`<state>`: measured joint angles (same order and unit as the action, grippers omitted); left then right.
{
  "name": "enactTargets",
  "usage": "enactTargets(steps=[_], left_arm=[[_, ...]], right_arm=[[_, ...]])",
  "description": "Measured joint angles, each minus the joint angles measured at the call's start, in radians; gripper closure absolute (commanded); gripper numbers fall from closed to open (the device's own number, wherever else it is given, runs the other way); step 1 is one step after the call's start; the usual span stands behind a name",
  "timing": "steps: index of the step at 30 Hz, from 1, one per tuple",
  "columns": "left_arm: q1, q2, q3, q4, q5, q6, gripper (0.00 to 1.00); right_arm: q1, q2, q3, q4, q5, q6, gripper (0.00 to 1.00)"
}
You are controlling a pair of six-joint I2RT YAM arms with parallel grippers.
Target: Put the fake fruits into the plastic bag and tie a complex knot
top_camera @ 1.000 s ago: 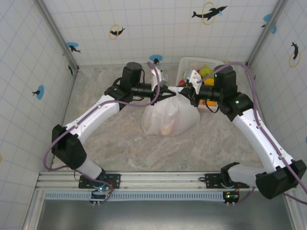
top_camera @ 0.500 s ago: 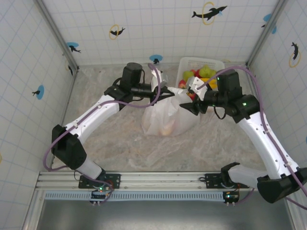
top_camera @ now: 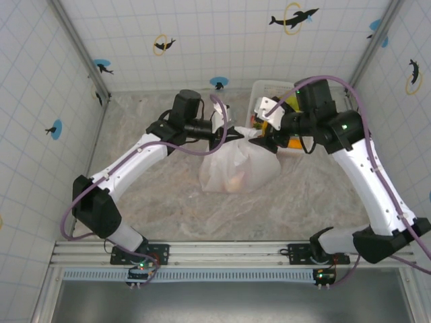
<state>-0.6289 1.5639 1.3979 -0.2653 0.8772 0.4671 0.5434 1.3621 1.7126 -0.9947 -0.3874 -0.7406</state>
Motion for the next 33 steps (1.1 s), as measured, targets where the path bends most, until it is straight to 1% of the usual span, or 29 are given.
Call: enactTargets(steps=[3, 7, 10, 13, 15, 17, 19, 21, 22, 26, 28, 29, 31, 33], left_arm=[[0.000, -0.004, 0.000, -0.012, -0.008, 0.029, 1.00], [-0.004, -0.016, 0.000, -0.019, -0.025, 0.085, 1.00], [-0.006, -0.021, 0.000, -0.019, -0.035, 0.119, 1.00], [-0.008, -0.022, 0.000, -0.019, -0.043, 0.140, 1.00], [-0.007, -0.022, 0.000, -0.019, -0.047, 0.148, 1.00], [-0.007, -0.023, 0.000, -0.020, -0.052, 0.158, 1.00], [-0.007, -0.023, 0.000, -0.024, -0.053, 0.163, 1.00], [-0.008, -0.027, 0.000, -0.031, -0.053, 0.163, 0.96], [-0.007, -0.030, 0.000, -0.034, -0.055, 0.162, 0.93], [-0.007, -0.058, -0.023, -0.018, -0.085, 0.151, 0.65], [-0.007, -0.087, -0.050, -0.004, -0.105, 0.140, 0.53], [-0.007, -0.107, -0.067, 0.005, -0.115, 0.133, 0.48], [-0.007, -0.151, -0.104, 0.022, -0.144, 0.125, 0.41], [-0.007, -0.195, -0.142, 0.040, -0.180, 0.109, 0.38]], right_arm=[[0.016, 0.053, 0.034, -0.039, 0.000, -0.020, 0.24], [0.021, 0.109, 0.084, -0.082, 0.001, -0.040, 0.38], [0.026, 0.129, 0.098, -0.101, 0.003, -0.052, 0.45], [0.035, 0.140, 0.098, -0.112, 0.003, -0.059, 0.55], [0.041, 0.148, 0.098, -0.115, 0.001, -0.063, 0.65], [0.047, 0.155, 0.099, -0.118, 0.000, -0.060, 0.78], [0.050, 0.157, 0.099, -0.120, 0.002, -0.061, 0.88], [0.051, 0.157, 0.099, -0.117, 0.005, -0.062, 0.97], [0.051, 0.157, 0.099, -0.114, 0.005, -0.059, 1.00], [0.052, 0.151, 0.084, -0.092, 0.000, -0.050, 1.00], [0.052, 0.139, 0.056, -0.075, 0.000, -0.040, 1.00], [0.052, 0.130, 0.037, -0.064, 0.000, -0.034, 1.00], [0.052, 0.109, -0.004, -0.031, -0.004, -0.018, 1.00], [0.052, 0.087, -0.038, -0.002, -0.009, -0.002, 1.00]])
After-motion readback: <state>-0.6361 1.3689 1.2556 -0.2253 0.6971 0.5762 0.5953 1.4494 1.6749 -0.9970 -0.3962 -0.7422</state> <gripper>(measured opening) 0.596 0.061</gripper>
